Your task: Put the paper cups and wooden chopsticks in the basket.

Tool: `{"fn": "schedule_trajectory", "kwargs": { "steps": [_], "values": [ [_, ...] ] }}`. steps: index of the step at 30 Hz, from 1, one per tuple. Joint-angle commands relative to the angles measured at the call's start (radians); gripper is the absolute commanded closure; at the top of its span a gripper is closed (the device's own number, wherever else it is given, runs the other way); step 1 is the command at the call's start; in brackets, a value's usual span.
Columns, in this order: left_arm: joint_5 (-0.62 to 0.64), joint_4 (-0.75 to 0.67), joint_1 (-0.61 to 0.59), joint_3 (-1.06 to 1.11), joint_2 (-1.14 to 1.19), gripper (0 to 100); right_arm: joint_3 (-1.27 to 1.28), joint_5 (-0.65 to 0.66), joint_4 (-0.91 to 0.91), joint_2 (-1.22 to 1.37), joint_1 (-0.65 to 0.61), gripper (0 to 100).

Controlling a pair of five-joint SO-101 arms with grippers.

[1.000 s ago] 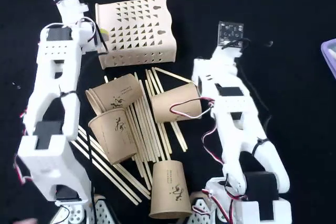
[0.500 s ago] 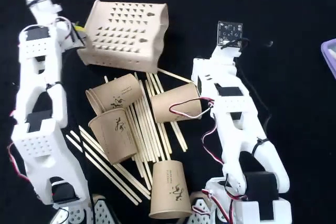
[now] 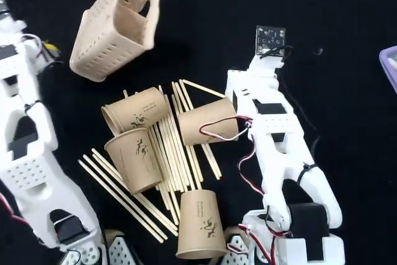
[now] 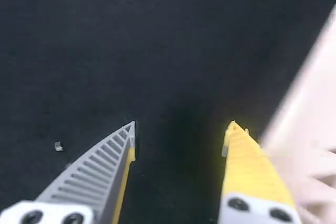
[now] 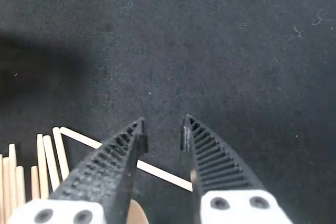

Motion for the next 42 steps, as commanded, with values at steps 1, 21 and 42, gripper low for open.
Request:
{"fn": "schedule_trajectory", "kwargs": {
  "steps": [1,21,42],
  "values": [
    [0.000,-0.005,-0.070,-0.102,-0.012,73,-0.004,0.002,-0.017,-0.007,-0.015,88.2],
    [0.006,0.422,0.255,-0.447,-0.018,73,-0.002,0.002,-0.015,-0.001,-0.015,88.2],
    [0.000,0.278,0.285,-0.456,0.172,73,-0.007,0.002,-0.017,-0.001,-0.017,88.2]
  ]
}}
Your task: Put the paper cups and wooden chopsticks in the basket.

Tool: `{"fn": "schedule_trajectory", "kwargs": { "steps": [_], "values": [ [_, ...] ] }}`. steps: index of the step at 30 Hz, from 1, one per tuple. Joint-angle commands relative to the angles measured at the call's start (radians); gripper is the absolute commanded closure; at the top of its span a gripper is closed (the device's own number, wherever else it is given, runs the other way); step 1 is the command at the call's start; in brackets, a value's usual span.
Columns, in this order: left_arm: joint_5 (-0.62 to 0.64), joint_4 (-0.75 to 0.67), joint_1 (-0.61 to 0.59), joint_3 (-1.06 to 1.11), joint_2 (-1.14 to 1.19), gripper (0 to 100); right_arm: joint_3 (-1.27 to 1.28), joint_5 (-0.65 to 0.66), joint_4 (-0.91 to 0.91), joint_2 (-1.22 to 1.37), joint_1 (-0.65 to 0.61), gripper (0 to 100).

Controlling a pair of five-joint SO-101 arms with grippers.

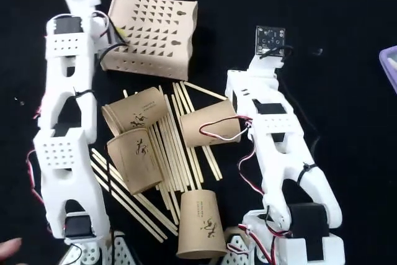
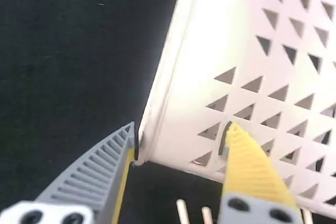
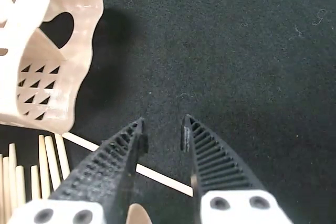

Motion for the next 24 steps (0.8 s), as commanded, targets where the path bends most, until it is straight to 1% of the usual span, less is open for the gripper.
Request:
{"fn": "schedule_trajectory", "kwargs": {
  "steps": [1,6,14,20,24],
  "values": [
    [-0.003,-0.012,-0.067,-0.041,-0.008,73,-0.007,0.002,-0.017,-0.001,-0.017,88.2],
    [-0.003,0.006,-0.053,-0.038,-0.008,73,-0.007,0.002,-0.017,-0.001,-0.017,88.2],
    [-0.003,0.068,0.042,-0.002,0.005,73,-0.005,0.002,-0.017,-0.001,-0.017,88.2],
    [-0.005,0.210,0.097,-0.021,-0.031,73,-0.005,0.002,-0.017,-0.001,-0.017,88.2],
    [-0.005,0.265,0.093,-0.065,-0.044,73,-0.005,0.002,-0.017,-0.001,-0.017,88.2]
  ]
}}
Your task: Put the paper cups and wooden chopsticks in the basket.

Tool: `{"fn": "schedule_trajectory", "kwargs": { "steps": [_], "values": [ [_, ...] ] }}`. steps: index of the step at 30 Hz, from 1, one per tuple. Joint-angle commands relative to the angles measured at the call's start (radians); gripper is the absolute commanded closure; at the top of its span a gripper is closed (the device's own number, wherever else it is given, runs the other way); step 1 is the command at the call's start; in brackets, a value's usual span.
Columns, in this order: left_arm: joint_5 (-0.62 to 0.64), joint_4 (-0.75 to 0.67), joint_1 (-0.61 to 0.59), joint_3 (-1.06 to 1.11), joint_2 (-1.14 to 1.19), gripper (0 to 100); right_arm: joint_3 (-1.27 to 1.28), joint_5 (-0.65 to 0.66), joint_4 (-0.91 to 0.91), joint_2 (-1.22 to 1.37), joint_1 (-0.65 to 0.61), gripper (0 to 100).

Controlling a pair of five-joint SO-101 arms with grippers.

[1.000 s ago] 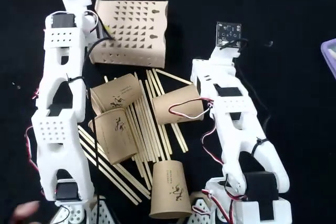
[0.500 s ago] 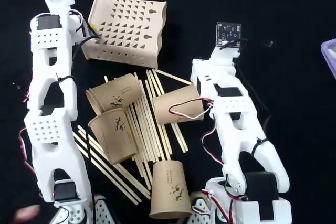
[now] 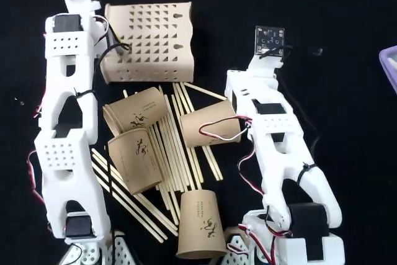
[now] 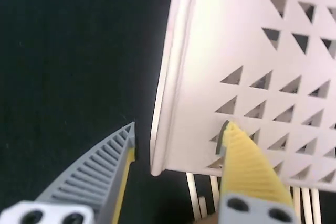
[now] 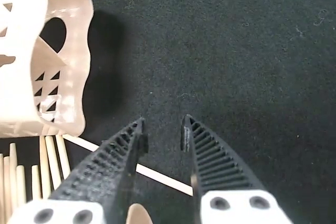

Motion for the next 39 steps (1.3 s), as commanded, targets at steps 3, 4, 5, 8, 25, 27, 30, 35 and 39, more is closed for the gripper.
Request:
{"fn": "schedule_trajectory", "kwargs": {
  "steps": [3,4,5,8,25,27,30,35,39],
  "values": [
    [-0.005,0.097,0.018,-0.113,-0.051,73,-0.005,0.002,-0.017,-0.001,-0.014,88.2],
    [-0.005,0.107,0.010,-0.143,-0.054,73,-0.005,0.002,-0.017,-0.001,-0.014,88.2],
    [-0.005,0.115,0.005,-0.174,-0.052,73,-0.005,0.002,-0.017,-0.001,-0.014,88.2],
    [-0.005,0.112,-0.033,-0.251,-0.043,73,-0.005,0.002,-0.017,-0.001,-0.014,88.2],
    [-0.011,-0.014,-0.173,-0.291,0.241,76,-0.004,0.002,-0.017,-0.001,-0.014,88.2],
    [-0.057,-0.015,-0.189,-0.291,0.252,76,-0.004,0.002,-0.017,-0.001,-0.014,88.2],
    [-0.112,-0.015,-0.225,-0.288,0.258,76,-0.004,0.002,-0.017,-0.001,-0.014,88.2],
    [-0.123,-0.044,-0.309,-0.280,0.258,76,-0.004,0.002,-0.017,-0.001,-0.014,88.2],
    [-0.123,-0.044,-0.358,-0.285,0.258,76,-0.004,0.002,-0.017,-0.001,-0.014,88.2]
  ]
}}
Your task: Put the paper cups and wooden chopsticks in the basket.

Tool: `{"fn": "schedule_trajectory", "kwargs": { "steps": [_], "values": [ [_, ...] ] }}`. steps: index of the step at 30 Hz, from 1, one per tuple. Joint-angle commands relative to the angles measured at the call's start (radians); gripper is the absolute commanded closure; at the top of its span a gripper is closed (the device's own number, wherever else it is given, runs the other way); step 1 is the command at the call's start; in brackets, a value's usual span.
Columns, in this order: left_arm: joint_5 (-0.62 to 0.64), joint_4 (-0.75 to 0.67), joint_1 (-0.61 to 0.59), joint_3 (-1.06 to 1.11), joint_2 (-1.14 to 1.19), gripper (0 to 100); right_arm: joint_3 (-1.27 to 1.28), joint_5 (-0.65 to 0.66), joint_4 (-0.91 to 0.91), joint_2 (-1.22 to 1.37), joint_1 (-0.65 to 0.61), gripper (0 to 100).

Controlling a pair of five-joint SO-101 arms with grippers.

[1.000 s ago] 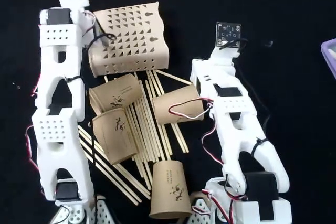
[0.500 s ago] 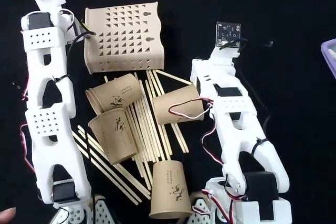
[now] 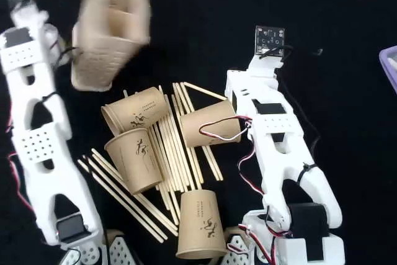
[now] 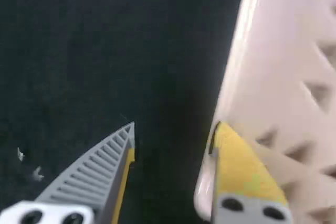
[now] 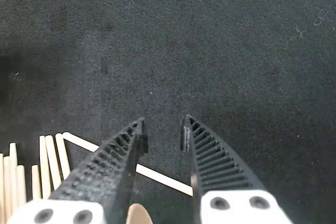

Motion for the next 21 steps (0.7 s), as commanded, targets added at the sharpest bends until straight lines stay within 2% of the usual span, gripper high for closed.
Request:
{"fn": "schedule_trajectory", "kwargs": {
  "steps": [1,5,9,16,18,21],
  "values": [
    [-0.015,-0.009,-0.059,-0.028,-0.014,76,-0.004,0.002,-0.017,-0.001,-0.014,88.2],
    [-0.015,-0.011,-0.110,-0.039,-0.026,76,-0.002,0.002,-0.017,-0.001,-0.014,88.2],
    [-0.008,0.028,-0.177,-0.168,-0.026,76,0.005,0.002,-0.017,-0.001,-0.017,88.2],
    [-0.006,0.325,-0.188,-0.601,-0.026,76,0.007,0.002,-0.017,-0.001,-0.044,88.2],
    [0.003,0.361,-0.163,-0.591,-0.041,76,0.007,0.002,-0.017,-0.001,-0.044,88.2],
    [0.081,0.374,-0.150,-0.590,-0.114,76,0.007,0.002,-0.017,-0.001,-0.044,88.2]
  ]
}}
